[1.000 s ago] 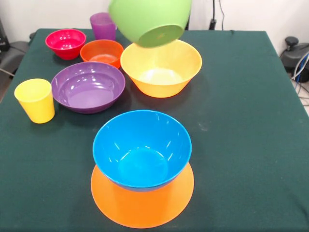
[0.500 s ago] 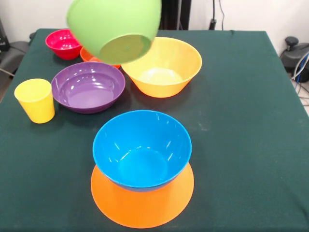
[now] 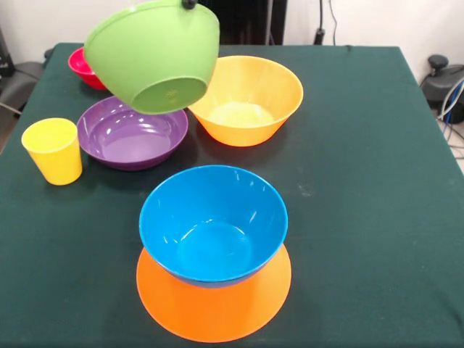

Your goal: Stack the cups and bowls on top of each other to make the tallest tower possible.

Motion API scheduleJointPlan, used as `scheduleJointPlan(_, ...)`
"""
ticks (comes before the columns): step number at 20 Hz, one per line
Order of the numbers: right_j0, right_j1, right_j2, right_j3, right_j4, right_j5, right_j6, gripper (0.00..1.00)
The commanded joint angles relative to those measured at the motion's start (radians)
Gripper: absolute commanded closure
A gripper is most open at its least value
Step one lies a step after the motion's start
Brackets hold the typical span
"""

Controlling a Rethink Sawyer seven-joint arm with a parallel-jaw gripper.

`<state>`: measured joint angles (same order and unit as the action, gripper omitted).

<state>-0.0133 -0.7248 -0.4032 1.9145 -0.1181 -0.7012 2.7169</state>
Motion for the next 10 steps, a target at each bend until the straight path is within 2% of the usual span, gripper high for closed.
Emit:
scheduleJointPlan(1,0.141,0.131,-0.126,0.003,0.171,-0.165,-0.173,1.0)
scheduleJointPlan(4,0.213,0.192,-0.176,0.042,0.286,-0.225,-0.158,1.0)
scheduleJointPlan(6,0.259,0.209,-0.207,0.058,0.337,-0.245,-0.153,1.0)
scheduleJointPlan(8,0.285,0.22,-0.224,0.067,0.361,-0.242,-0.133,1.0)
scheduleJointPlan(10,0.289,0.227,-0.226,0.067,0.352,-0.244,-0.098,1.0)
